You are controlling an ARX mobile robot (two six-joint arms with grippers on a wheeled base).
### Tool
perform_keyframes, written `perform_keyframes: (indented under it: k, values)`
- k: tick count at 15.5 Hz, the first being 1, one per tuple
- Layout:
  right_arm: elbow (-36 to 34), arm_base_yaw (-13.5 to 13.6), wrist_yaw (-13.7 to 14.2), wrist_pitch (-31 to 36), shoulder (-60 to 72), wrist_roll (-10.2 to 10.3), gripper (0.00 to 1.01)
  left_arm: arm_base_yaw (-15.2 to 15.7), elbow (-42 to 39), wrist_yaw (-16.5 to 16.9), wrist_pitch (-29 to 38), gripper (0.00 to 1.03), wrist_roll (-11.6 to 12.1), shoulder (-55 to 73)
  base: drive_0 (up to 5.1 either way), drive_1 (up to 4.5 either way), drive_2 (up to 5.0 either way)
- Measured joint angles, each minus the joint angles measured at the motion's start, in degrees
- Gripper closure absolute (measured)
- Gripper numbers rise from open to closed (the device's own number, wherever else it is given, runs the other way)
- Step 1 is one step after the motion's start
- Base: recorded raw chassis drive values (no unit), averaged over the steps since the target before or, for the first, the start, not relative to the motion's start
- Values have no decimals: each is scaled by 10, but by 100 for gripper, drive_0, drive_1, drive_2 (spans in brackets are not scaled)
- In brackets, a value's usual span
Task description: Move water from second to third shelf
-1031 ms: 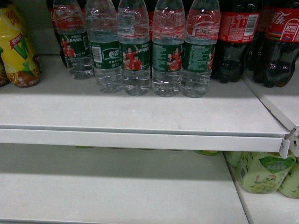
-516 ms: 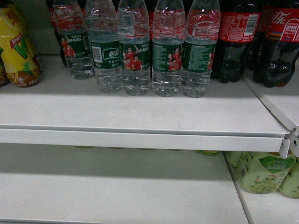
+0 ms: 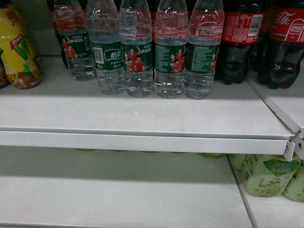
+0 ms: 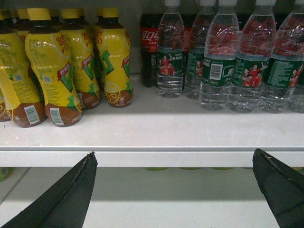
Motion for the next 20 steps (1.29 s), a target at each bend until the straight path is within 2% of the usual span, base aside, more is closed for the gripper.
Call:
perform_keyframes:
  k: [20]
  values:
    - [1, 0, 0, 0, 3, 4, 60, 0, 0, 0, 0, 5, 0, 0, 0, 0, 0]
